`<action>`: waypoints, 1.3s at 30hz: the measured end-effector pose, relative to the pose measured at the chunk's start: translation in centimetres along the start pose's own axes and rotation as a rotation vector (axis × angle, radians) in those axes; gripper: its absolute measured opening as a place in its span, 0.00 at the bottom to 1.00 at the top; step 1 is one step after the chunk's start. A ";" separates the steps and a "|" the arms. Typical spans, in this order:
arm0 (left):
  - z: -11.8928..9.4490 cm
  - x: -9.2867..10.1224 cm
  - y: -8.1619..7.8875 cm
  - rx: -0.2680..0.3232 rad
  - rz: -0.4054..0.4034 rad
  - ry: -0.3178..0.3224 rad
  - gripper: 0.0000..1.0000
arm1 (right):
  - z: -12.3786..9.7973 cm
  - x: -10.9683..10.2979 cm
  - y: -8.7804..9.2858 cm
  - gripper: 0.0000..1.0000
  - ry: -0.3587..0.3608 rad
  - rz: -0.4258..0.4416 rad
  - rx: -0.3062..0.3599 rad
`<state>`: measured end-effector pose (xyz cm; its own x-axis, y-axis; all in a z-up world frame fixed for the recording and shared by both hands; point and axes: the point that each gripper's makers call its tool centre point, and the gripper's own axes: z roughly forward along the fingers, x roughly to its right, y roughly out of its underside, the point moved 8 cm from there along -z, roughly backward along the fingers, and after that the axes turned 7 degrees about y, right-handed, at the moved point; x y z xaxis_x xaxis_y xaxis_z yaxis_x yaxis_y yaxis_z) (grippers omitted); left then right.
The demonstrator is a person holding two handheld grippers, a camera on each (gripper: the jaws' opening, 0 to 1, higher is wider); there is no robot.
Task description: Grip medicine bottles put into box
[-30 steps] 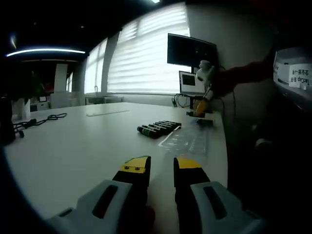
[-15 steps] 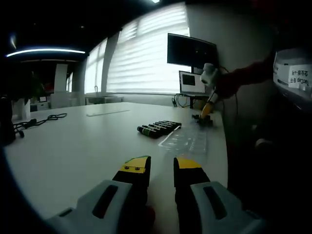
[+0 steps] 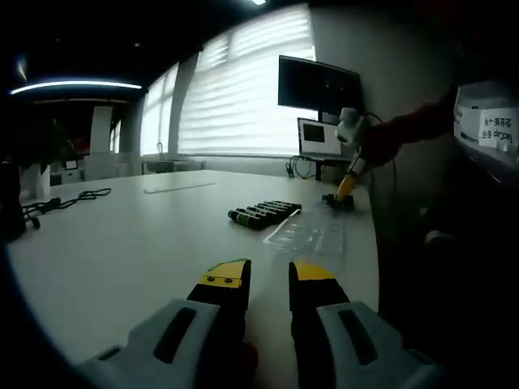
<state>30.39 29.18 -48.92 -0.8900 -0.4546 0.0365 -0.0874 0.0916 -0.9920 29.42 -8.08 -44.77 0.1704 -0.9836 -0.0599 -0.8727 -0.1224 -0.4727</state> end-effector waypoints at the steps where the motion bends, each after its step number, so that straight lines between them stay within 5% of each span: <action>1: 0.0 0.0 0.0 0.000 0.000 0.000 0.13 | 0.0 0.0 0.0 0.07 0.002 -0.001 0.002; 21: 0.0 0.1 0.0 -0.001 0.002 -0.001 0.13 | -0.1 0.0 0.1 0.06 0.018 0.007 0.023; 28: 0.0 0.1 0.0 -0.002 0.002 -0.002 0.13 | -0.9 0.0 -0.4 0.03 0.043 -0.129 0.034; 39: 0.0 0.1 0.0 -0.003 0.004 -0.003 0.13 | -0.2 -0.1 -0.2 0.03 0.013 -0.199 -0.019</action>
<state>30.33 29.17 -48.91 -0.8891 -0.4566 0.0319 -0.0849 0.0959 -0.9918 29.45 -7.98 -44.45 0.3348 -0.9412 0.0447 -0.8309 -0.3173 -0.4570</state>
